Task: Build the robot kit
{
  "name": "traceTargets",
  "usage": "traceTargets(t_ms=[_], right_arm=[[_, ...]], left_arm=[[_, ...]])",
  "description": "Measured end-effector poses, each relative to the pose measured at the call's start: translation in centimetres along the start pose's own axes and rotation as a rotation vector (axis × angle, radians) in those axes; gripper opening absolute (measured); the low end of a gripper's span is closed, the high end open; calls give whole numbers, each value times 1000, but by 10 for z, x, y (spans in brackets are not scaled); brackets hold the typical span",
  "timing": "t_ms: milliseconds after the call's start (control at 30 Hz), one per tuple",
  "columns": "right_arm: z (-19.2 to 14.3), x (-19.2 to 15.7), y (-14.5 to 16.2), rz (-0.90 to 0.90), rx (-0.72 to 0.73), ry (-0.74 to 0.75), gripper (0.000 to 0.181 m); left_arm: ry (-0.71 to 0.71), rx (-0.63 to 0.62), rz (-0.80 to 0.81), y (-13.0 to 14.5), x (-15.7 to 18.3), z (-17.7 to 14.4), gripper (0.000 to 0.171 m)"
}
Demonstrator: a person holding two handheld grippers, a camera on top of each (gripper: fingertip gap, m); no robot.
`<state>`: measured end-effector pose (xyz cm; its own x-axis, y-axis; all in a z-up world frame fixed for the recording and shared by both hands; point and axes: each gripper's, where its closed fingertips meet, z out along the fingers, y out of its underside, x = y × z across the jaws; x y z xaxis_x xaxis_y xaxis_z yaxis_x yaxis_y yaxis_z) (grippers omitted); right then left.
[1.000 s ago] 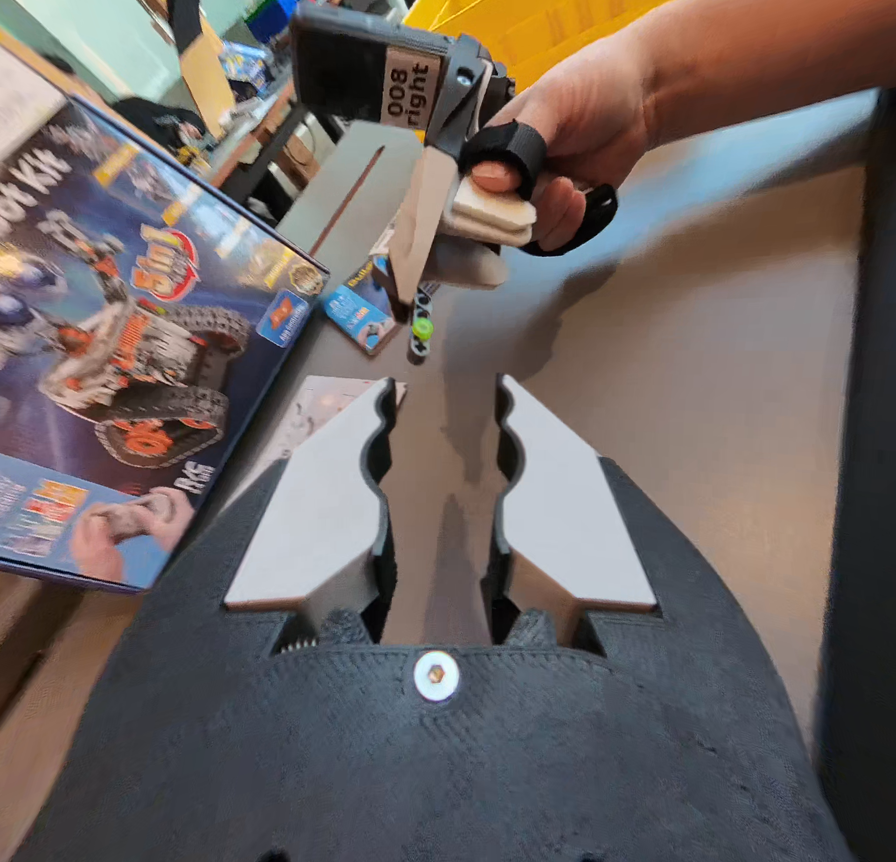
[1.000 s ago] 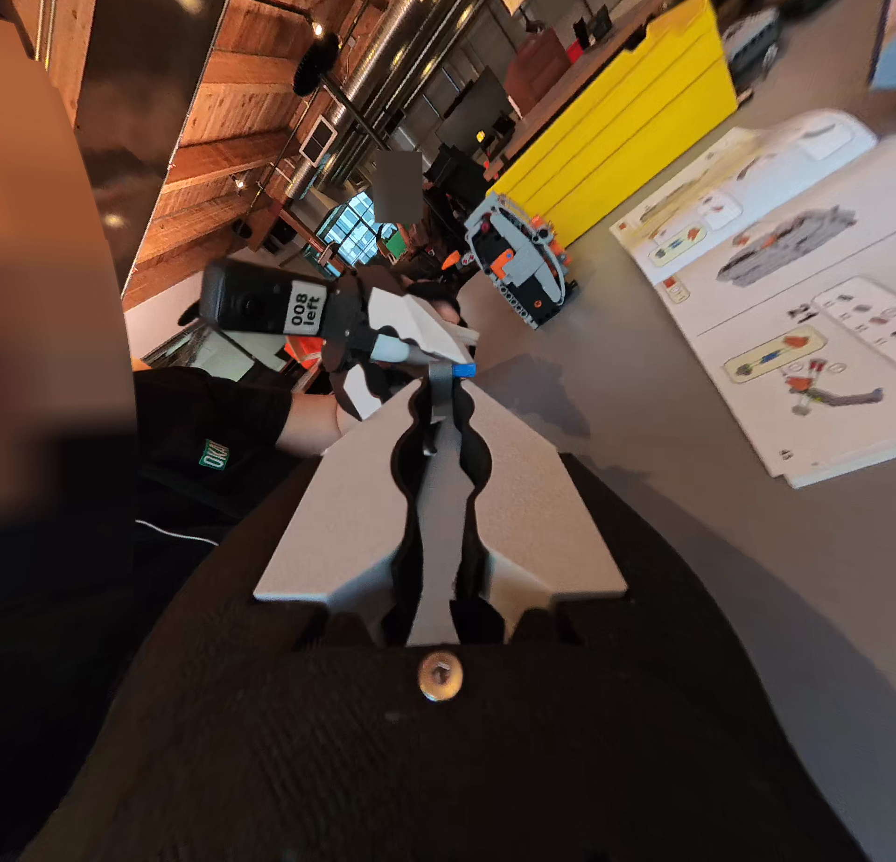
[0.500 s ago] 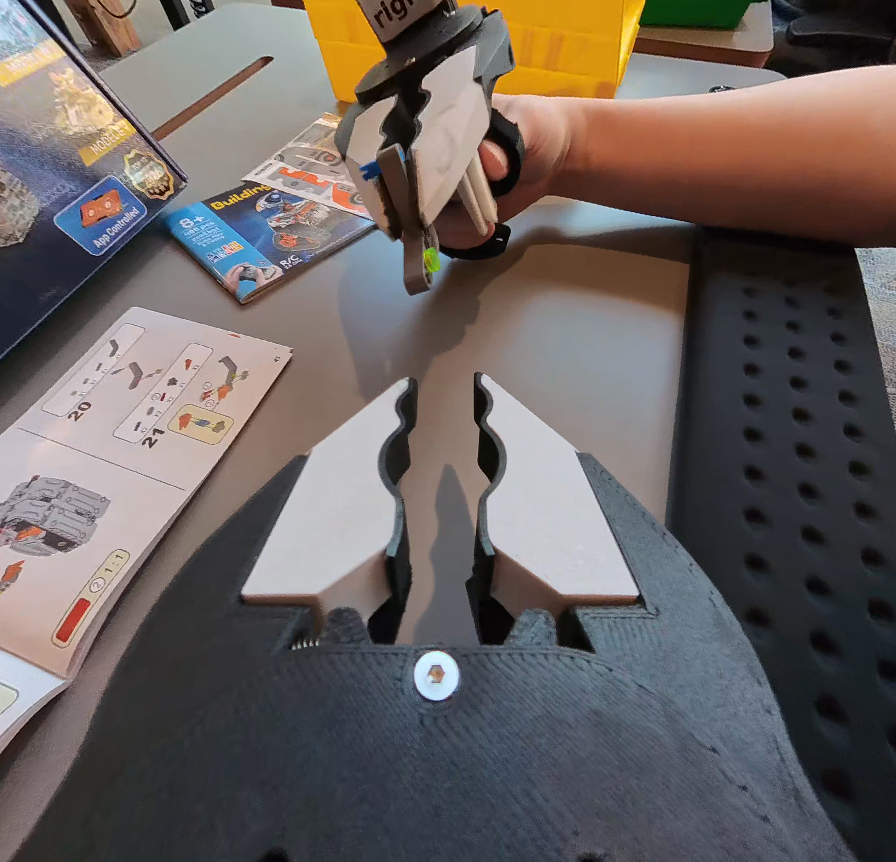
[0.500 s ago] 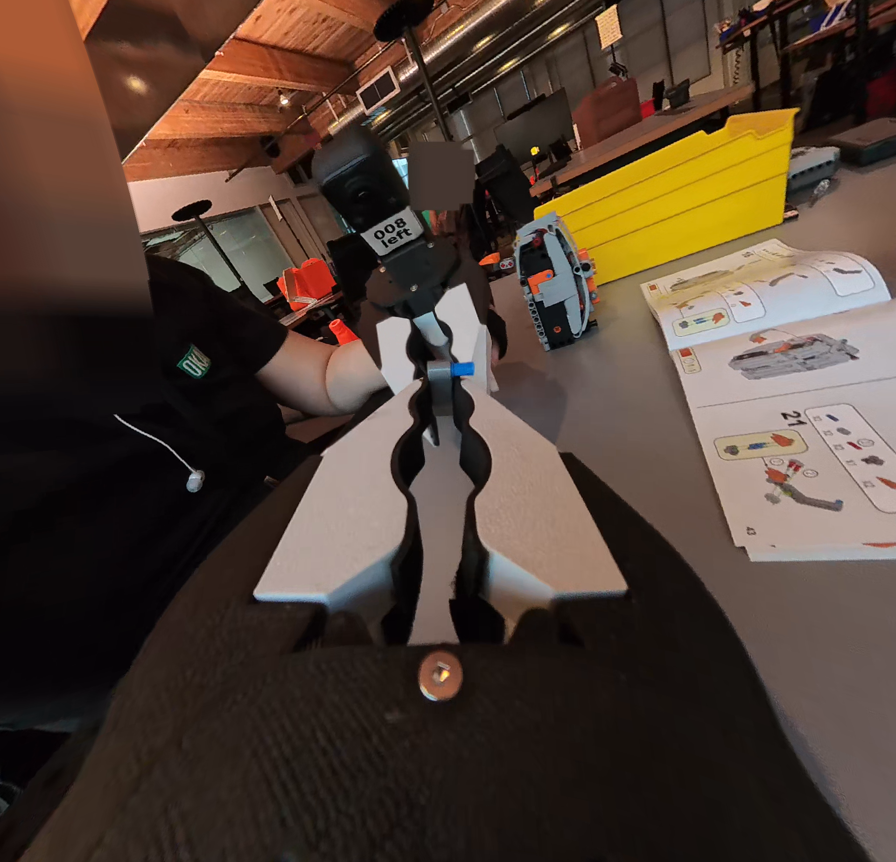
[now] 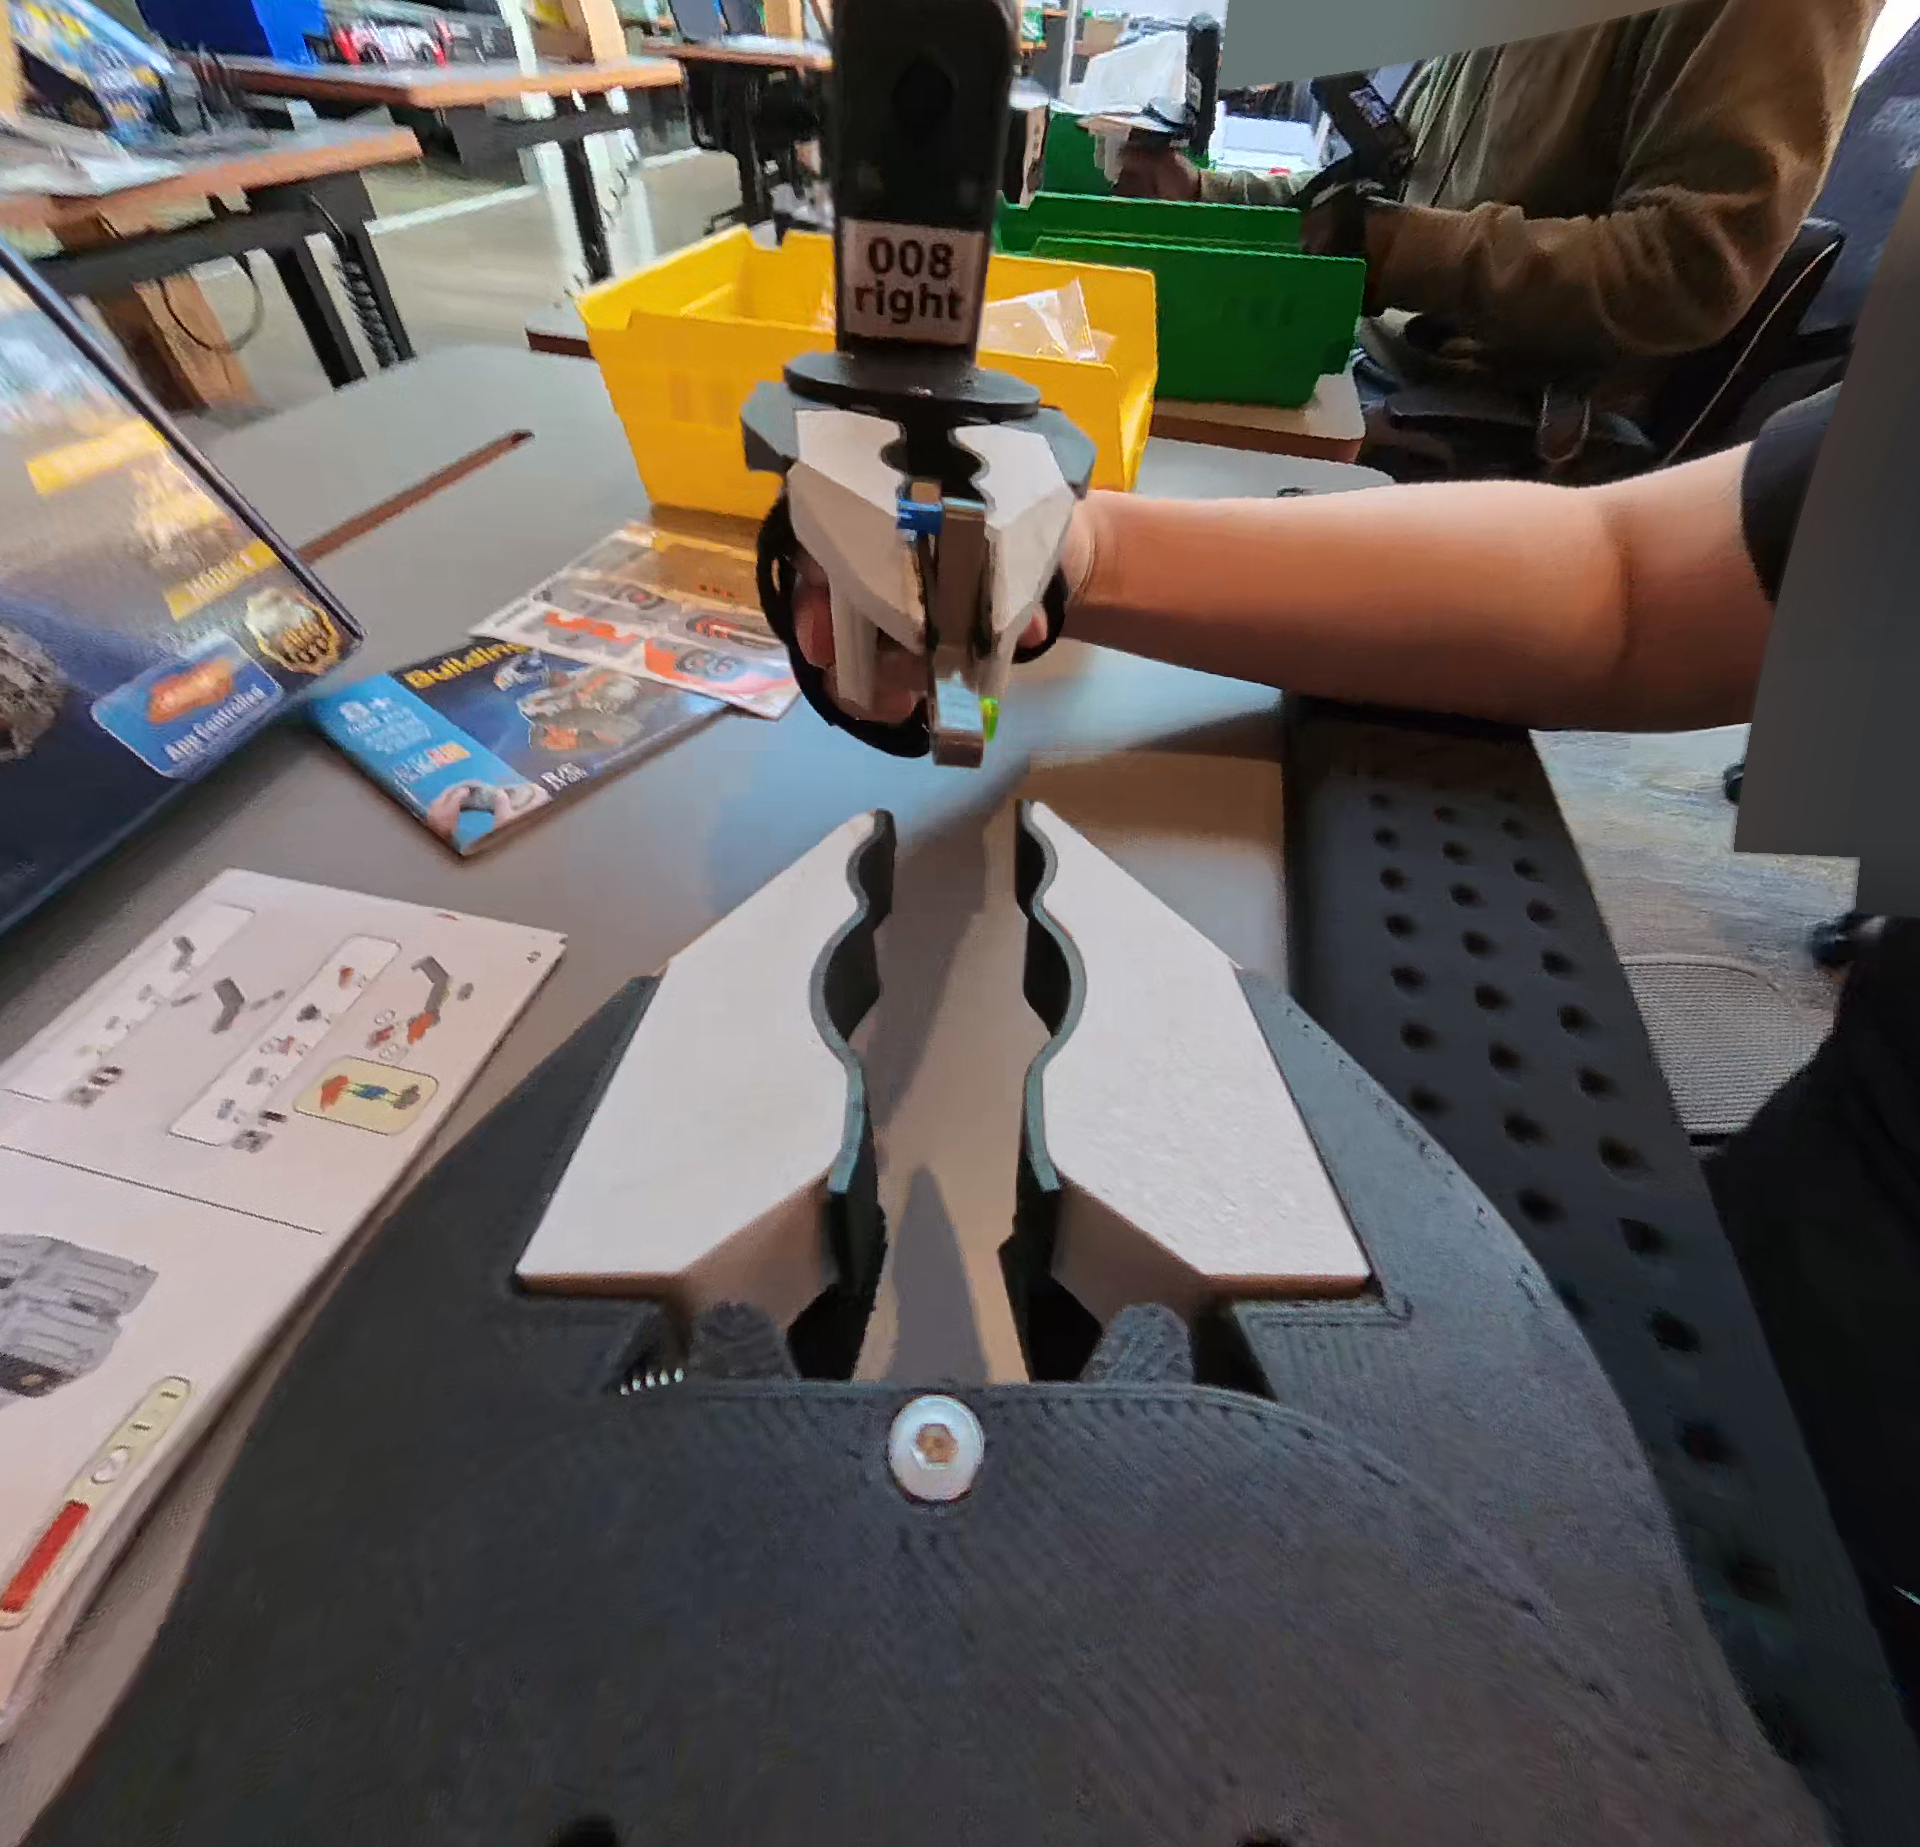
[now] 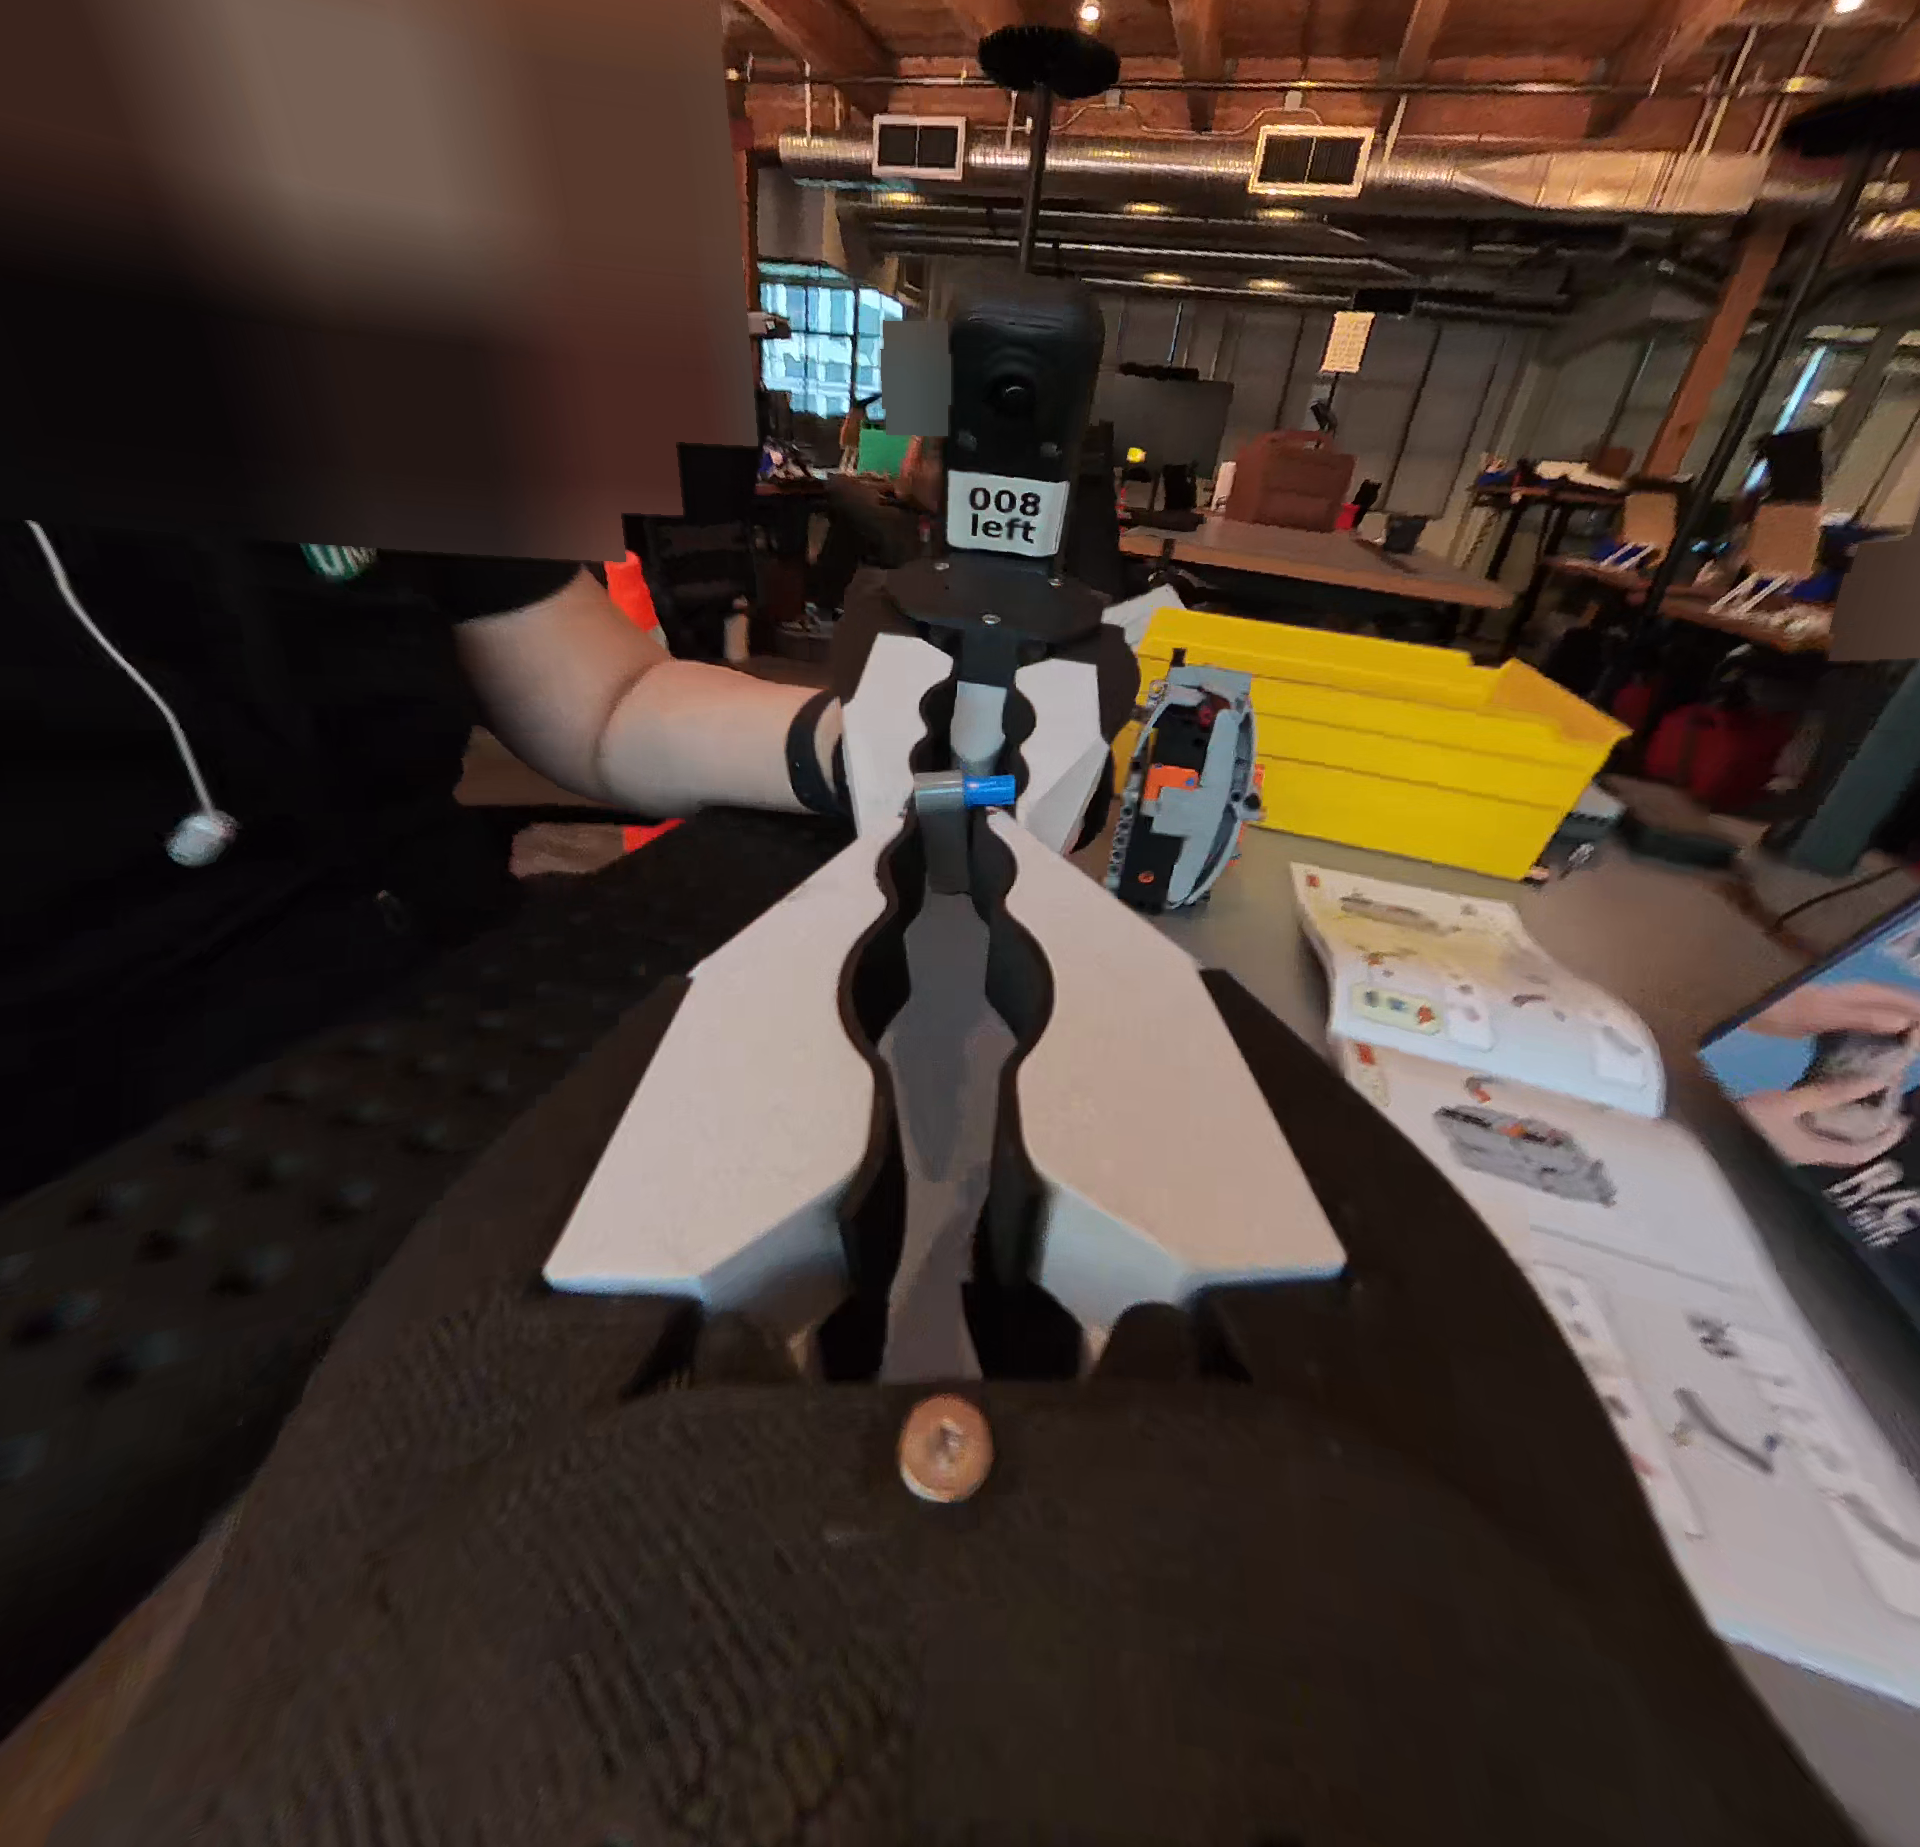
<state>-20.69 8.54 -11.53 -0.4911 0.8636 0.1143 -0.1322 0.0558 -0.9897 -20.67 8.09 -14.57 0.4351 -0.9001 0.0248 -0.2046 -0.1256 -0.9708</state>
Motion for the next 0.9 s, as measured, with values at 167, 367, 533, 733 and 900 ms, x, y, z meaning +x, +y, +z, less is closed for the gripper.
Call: traceTargets(t_ms=[167, 367, 533, 733, 900], right_arm=[[13, -7, -38, -624, -144, 255, 7], [29, -44, -40, -1289, -439, 358, 7], [43, -51, -27, -1449, -507, 331, 7], [40, -44, -29, -1304, -455, 363, 7], [22, -3, -28, -76, -96, 342, 8]], left_arm=[[-77, 76, 244, -21, 12, -10, 19], [100, 163, 100, -36, 32, -19, 21], [115, 157, 150, -33, 34, -22, 12], [102, 158, 181, -33, 32, -24, 10], [35, 140, 140, -29, 15, -23, 14]])
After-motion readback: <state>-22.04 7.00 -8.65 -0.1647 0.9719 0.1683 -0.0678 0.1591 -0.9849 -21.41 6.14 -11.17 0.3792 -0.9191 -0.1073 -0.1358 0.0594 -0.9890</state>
